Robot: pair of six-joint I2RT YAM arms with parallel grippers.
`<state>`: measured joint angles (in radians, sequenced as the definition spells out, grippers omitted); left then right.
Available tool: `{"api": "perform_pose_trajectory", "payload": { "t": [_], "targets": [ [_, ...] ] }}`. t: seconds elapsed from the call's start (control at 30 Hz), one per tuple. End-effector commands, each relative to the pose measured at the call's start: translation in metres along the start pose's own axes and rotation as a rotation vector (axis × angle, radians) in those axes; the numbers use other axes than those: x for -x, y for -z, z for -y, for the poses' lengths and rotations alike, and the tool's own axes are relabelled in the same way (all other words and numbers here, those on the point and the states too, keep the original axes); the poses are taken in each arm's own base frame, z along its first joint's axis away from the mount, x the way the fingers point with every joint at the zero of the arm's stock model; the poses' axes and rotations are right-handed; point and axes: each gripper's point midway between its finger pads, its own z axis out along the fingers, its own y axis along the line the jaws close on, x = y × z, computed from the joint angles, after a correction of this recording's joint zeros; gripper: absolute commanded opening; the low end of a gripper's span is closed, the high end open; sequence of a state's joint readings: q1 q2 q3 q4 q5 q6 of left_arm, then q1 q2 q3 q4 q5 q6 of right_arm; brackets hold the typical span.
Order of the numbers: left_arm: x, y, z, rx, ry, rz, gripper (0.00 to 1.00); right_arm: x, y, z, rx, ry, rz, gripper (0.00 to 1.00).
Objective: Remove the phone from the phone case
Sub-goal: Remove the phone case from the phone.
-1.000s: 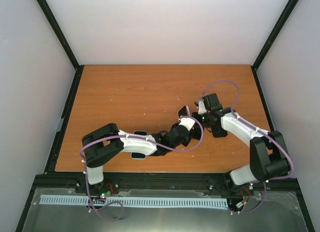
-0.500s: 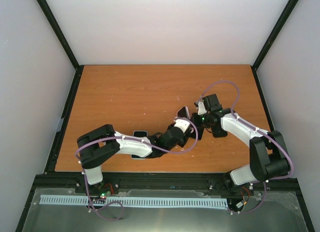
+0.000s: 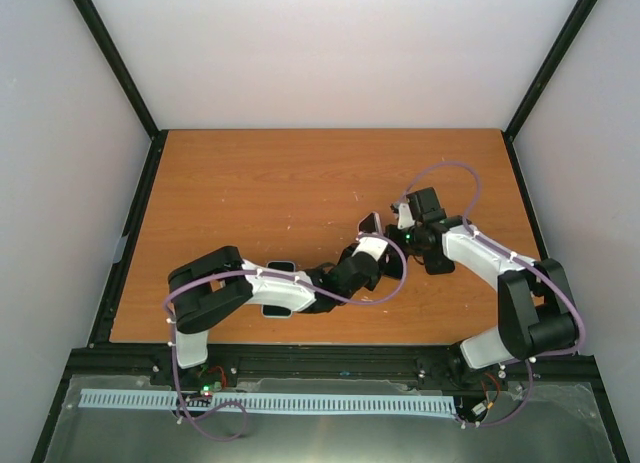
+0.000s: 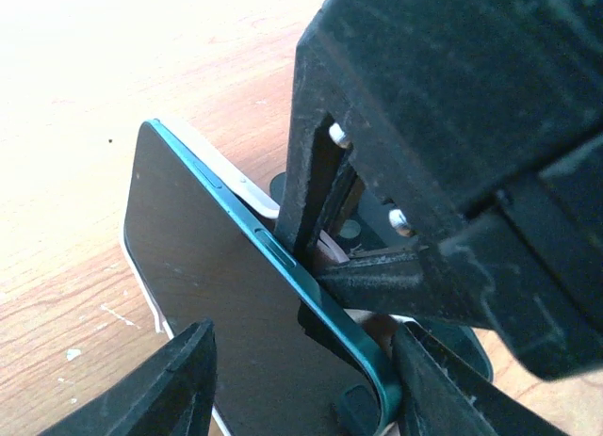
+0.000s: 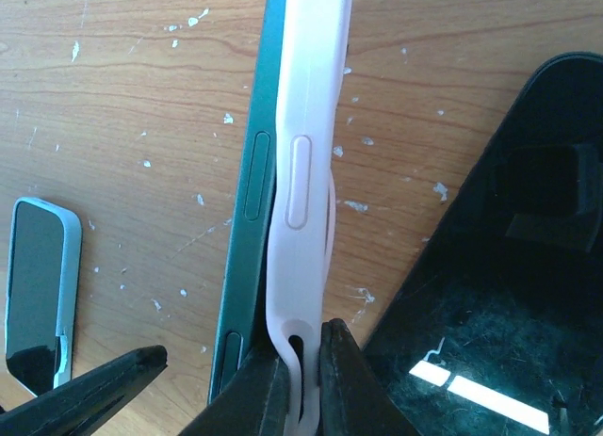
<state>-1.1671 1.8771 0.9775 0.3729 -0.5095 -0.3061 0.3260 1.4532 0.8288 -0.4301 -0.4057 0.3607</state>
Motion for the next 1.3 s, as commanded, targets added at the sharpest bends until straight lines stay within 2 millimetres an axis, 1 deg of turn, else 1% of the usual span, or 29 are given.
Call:
{"api": "perform_pose_trajectory", "payload": {
  "t": [0.0,0.1,0.17,0.27,0.37,0.43,0.5,0.67,0.77,0.9,1.0,1.03,1.17,1.27],
  "targets": [
    [0.005,-0.005,-0.016,0.107,-0.044,0.022,0.51,-0.004,-0.001,-0.012,0.069,-0.012,-0.036,0.03],
    [-0.001,-0.003,-0.024,0.142,-0.05,0.018,0.47,-0.007,0.0,-0.018,0.117,-0.038,-0.057,0.03],
    [-0.008,-0.002,-0.028,0.151,-0.063,0.003,0.47,-0.008,0.001,-0.023,0.147,-0.048,-0.066,0.03],
    [-0.019,-0.006,-0.031,0.175,-0.096,-0.037,0.52,-0.008,0.002,-0.027,0.175,-0.055,-0.067,0.03],
    [-0.029,-0.007,-0.039,0.222,-0.131,-0.057,0.57,-0.009,0.003,-0.027,0.178,-0.055,-0.068,0.03],
    [-0.033,-0.007,-0.046,0.262,-0.163,-0.066,0.58,-0.01,0.003,-0.028,0.182,-0.05,-0.071,0.03],
    [-0.034,-0.007,-0.049,0.279,-0.19,-0.066,0.56,-0.012,0.003,-0.027,0.182,-0.047,-0.074,0.03],
    [-0.028,-0.007,-0.054,0.314,-0.247,-0.05,0.49,-0.013,0.004,-0.028,0.19,-0.044,-0.072,0.03],
    [-0.02,-0.005,-0.054,0.32,-0.27,-0.031,0.43,-0.014,0.003,-0.028,0.198,-0.047,-0.081,0.03],
    [-0.009,-0.001,-0.053,0.316,-0.287,-0.005,0.32,-0.016,-0.001,-0.025,0.199,-0.053,-0.098,0.03],
    [0.0,0.005,-0.054,0.314,-0.273,0.015,0.23,-0.016,-0.003,-0.023,0.194,-0.052,-0.104,0.03],
    [0.001,0.007,-0.055,0.313,-0.263,0.021,0.23,-0.016,-0.003,-0.023,0.19,-0.052,-0.105,0.03],
    [0.005,0.014,-0.057,0.299,-0.214,0.024,0.12,-0.016,-0.003,-0.02,0.176,-0.047,-0.097,0.03],
    [0.006,0.02,-0.058,0.293,-0.18,0.025,0.07,-0.014,-0.002,-0.019,0.168,-0.039,-0.086,0.03]
  ]
}}
